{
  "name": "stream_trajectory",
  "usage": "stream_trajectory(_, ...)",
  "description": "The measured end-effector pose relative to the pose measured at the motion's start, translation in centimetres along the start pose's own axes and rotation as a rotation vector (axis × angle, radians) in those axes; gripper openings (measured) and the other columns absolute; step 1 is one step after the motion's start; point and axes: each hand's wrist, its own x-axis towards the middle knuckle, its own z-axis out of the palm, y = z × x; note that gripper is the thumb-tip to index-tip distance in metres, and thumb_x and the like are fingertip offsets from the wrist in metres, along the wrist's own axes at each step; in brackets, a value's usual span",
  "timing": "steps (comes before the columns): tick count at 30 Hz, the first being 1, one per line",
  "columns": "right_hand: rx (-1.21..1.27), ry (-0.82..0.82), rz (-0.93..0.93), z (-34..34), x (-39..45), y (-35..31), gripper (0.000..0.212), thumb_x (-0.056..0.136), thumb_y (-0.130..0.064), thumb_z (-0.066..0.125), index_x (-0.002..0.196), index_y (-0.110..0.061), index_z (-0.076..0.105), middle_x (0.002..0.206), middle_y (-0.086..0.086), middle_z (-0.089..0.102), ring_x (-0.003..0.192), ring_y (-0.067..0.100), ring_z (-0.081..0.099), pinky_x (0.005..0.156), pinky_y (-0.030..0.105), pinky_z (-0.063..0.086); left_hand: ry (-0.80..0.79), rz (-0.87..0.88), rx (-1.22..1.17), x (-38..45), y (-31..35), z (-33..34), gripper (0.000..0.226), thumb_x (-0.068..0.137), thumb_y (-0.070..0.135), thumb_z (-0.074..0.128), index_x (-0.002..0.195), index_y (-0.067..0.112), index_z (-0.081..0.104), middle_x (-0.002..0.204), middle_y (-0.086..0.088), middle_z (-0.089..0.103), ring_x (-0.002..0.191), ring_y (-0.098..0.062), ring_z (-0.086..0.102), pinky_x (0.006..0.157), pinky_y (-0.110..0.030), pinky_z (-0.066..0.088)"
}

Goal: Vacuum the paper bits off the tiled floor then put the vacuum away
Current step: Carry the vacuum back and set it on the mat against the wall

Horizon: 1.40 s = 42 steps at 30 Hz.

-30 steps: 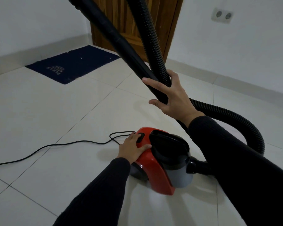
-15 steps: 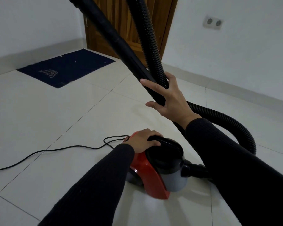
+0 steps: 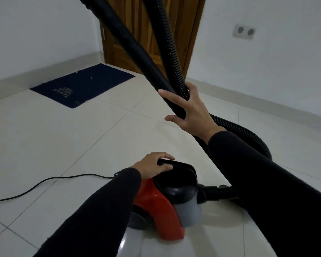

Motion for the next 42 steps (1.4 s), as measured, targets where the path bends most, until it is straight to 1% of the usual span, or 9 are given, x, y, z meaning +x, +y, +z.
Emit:
stream_trajectory(4, -0.005, -0.005, -0.029, 0.1, 2.3, -0.2, 0.077, 0.079, -0.028, 0.077, 0.138, -0.047, 0.031, 0.139, 0.022, 0.031, 0.119, 0.039, 0.044, 0.093, 0.057, 0.049, 0.041, 0.001, 0.006, -1.0, 1.0, -3.3, 0.039, 0.082, 0.044, 0.065, 0.12, 0.043, 0.057, 0.121, 0.008, 0.06, 0.113, -0.015, 0.055, 0.104, -0.039, 0.042)
stream_trajectory(8, -0.005, -0.025, -0.071, 0.1, 5.8, -1.0, 0.078, 0.079, -0.029, 0.077, 0.138, -0.047, 0.03, 0.141, 0.023, 0.031, 0.121, 0.039, 0.043, 0.092, 0.059, 0.048, 0.106, -0.038, 0.028, -2.0, 2.4, -7.5, 0.046, 0.073, 0.06, 0.061, 0.118, 0.056, 0.05, 0.13, 0.014, 0.055, 0.118, -0.014, 0.051, 0.105, -0.04, 0.039)
stream_trajectory(13, 0.021, -0.067, -0.112, -1.7, 11.7, -3.1, 0.077, 0.079, -0.031, 0.077, 0.138, -0.049, 0.031, 0.144, 0.02, 0.027, 0.126, 0.036, 0.039, 0.091, 0.06, 0.047, 0.183, -0.028, -0.025, -4.1, 6.2, -13.6, 0.044, 0.085, 0.029, 0.067, 0.125, 0.039, 0.054, 0.128, 0.017, 0.054, 0.118, -0.011, 0.049, 0.101, -0.025, 0.035)
stream_trajectory(25, 0.085, -0.114, -0.14, -12.1, 34.9, -10.6, 0.076, 0.08, -0.029, 0.076, 0.138, -0.048, 0.03, 0.144, 0.024, 0.028, 0.131, 0.038, 0.035, 0.097, 0.062, 0.043, 0.3, -0.135, -0.156, -10.1, 19.2, -34.9, 0.046, 0.089, 0.024, 0.063, 0.132, 0.033, 0.053, 0.139, 0.008, 0.052, 0.132, -0.007, 0.041, 0.114, -0.03, 0.03)
stream_trajectory(28, 0.115, -0.124, -0.151, -13.6, 40.7, -11.6, 0.075, 0.081, -0.03, 0.075, 0.138, -0.049, 0.03, 0.144, 0.024, 0.028, 0.131, 0.039, 0.035, 0.097, 0.063, 0.042, 0.308, -0.169, -0.174, -10.5, 21.8, -40.6, 0.041, 0.089, 0.024, 0.063, 0.129, 0.03, 0.057, 0.135, 0.004, 0.057, 0.127, -0.01, 0.048, 0.11, -0.029, 0.036)
stream_trajectory(30, 0.14, -0.126, -0.148, -14.4, 44.5, -11.8, 0.076, 0.081, -0.029, 0.075, 0.139, -0.05, 0.03, 0.144, 0.024, 0.027, 0.131, 0.04, 0.035, 0.097, 0.063, 0.041, 0.323, -0.176, -0.162, -10.2, 23.3, -44.4, 0.038, 0.09, 0.025, 0.062, 0.128, 0.029, 0.059, 0.131, 0.004, 0.06, 0.122, -0.008, 0.052, 0.104, -0.02, 0.037)
stream_trajectory(34, 0.187, -0.102, -0.147, -14.7, 51.8, -10.5, 0.079, 0.08, -0.027, 0.076, 0.138, -0.053, 0.028, 0.146, 0.023, 0.025, 0.131, 0.04, 0.035, 0.098, 0.062, 0.041, 0.385, -0.192, -0.121, -8.0, 25.5, -51.5, 0.032, 0.091, 0.02, 0.061, 0.123, 0.024, 0.062, 0.098, 0.013, 0.062, 0.084, 0.014, 0.056, 0.077, 0.004, 0.035)
stream_trajectory(38, 0.243, -0.063, -0.168, -13.5, 60.1, -6.9, 0.079, 0.08, -0.027, 0.077, 0.138, -0.051, 0.029, 0.145, 0.023, 0.024, 0.129, 0.041, 0.036, 0.098, 0.062, 0.042, 0.432, -0.209, -0.111, -4.1, 25.6, -57.8, 0.029, 0.09, 0.016, 0.062, 0.119, 0.02, 0.066, 0.098, 0.007, 0.068, 0.08, 0.024, 0.054, 0.075, 0.003, 0.038)
stream_trajectory(42, 0.294, -0.02, -0.205, -11.8, 68.9, -3.6, 0.077, 0.078, -0.024, 0.078, 0.136, -0.047, 0.033, 0.143, 0.024, 0.027, 0.127, 0.036, 0.037, 0.104, 0.053, 0.04, 0.515, -0.238, -0.112, 1.0, 25.1, -64.2, 0.031, 0.089, 0.008, 0.062, 0.12, 0.015, 0.063, 0.089, 0.01, 0.06, 0.074, 0.023, 0.054, 0.072, 0.004, 0.036)
